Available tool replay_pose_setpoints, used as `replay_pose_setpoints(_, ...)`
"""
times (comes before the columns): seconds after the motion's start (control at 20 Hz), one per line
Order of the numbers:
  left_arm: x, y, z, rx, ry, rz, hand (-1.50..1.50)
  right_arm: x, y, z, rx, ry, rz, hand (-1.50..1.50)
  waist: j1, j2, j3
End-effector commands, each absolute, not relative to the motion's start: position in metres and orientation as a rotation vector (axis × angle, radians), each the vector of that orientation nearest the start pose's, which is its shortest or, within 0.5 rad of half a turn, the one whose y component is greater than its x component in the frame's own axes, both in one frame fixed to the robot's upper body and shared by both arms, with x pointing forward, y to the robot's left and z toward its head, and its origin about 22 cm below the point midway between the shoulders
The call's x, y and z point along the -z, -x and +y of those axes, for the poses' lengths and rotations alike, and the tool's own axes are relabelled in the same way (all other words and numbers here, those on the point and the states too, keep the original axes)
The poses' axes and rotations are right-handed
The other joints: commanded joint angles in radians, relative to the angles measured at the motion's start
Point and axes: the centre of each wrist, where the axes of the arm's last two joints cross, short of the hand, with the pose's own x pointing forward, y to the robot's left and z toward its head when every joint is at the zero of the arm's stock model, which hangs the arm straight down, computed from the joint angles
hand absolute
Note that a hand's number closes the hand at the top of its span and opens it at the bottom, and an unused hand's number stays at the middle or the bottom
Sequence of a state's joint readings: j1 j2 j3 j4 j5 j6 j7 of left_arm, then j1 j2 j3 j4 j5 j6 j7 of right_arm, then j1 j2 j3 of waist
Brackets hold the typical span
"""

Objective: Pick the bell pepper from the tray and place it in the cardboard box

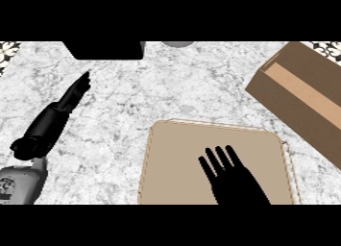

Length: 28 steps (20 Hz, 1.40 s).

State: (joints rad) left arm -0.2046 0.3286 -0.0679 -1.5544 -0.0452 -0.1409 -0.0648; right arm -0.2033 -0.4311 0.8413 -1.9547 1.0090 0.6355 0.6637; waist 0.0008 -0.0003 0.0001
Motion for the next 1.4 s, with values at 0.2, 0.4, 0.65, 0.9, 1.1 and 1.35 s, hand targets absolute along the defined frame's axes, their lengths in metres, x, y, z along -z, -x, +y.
replay_pose_setpoints(0.2, -0.076, -0.282, 0.260, 0.543, -0.097, -1.740, 0.00, -0.052, -0.188, -0.132, -1.860, 0.829, -0.996, -1.50, 0.002, 0.000, 0.000)
replay_pose_setpoints(0.4, -0.060, -0.281, 0.275, 0.527, -0.096, -1.748, 0.00, -0.032, -0.187, -0.139, -1.862, 0.840, -0.949, -1.50, 0.001, 0.000, 0.000)
replay_pose_setpoints(0.65, -0.067, -0.299, 0.275, 0.544, -0.092, -1.750, 0.00, -0.047, -0.203, -0.137, -1.855, 0.899, -0.940, -1.50, -0.001, 0.000, 0.000)
replay_pose_setpoints(0.9, -0.041, -0.299, 0.283, 0.529, -0.112, -1.747, 0.00, -0.029, -0.203, -0.138, -1.842, 0.854, -0.941, -1.50, -0.003, 0.001, 0.000)
replay_pose_setpoints(1.1, -0.061, -0.278, 0.269, 0.522, -0.093, -1.743, 0.00, -0.013, -0.187, -0.158, -1.919, 0.824, -0.928, 1.50, 0.001, -0.001, 0.000)
replay_pose_setpoints(1.35, -0.069, -0.283, 0.295, 0.530, -0.081, -1.741, 0.00, 0.000, -0.193, -0.144, -1.962, 0.836, -1.145, 1.50, 0.002, 0.000, 0.000)
